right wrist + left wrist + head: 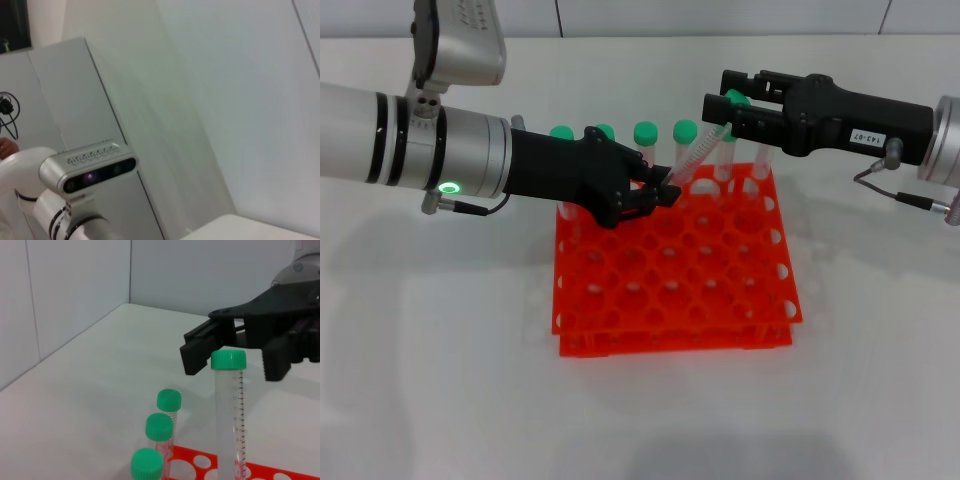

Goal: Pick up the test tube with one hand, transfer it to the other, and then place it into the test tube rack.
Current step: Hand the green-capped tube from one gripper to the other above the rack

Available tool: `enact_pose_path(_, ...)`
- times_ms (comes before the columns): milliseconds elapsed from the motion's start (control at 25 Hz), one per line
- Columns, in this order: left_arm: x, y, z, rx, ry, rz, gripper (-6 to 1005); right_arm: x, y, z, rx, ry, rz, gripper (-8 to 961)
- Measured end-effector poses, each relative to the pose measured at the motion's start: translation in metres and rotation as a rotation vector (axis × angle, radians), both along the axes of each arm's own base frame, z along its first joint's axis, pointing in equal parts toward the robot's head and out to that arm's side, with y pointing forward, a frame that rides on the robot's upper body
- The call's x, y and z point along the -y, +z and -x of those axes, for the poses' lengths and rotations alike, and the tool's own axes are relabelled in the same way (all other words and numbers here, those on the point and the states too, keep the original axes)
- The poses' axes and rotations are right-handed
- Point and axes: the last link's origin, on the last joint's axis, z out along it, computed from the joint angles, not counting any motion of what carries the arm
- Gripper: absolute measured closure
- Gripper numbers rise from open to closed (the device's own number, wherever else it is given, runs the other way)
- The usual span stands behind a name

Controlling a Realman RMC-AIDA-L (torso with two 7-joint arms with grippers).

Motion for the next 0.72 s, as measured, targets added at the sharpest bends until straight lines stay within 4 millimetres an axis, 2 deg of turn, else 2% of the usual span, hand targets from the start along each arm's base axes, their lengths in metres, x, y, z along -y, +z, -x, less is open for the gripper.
enact_pose_path(120, 0.0000, 0.0000, 0.0000, -0.001, -0.004, -0.001, 810, 0.0006, -0.0005, 0.0007, -0.006, 0.002, 0.000, 205)
enact_pose_path(240, -0.0003, 0.0000, -0.0005, -0.001, -0.005, -0.001, 809, 0.0008, -0.0015, 0.0007, -0.004, 0.001, 0.003, 390)
enact_pose_path(720, -0.0017, -0.0006, -0.0045, 0.007, -0.012, -0.003, 807, 0.0005, -0.0028, -0.0004, 0.002, -0.001, 0.000, 394)
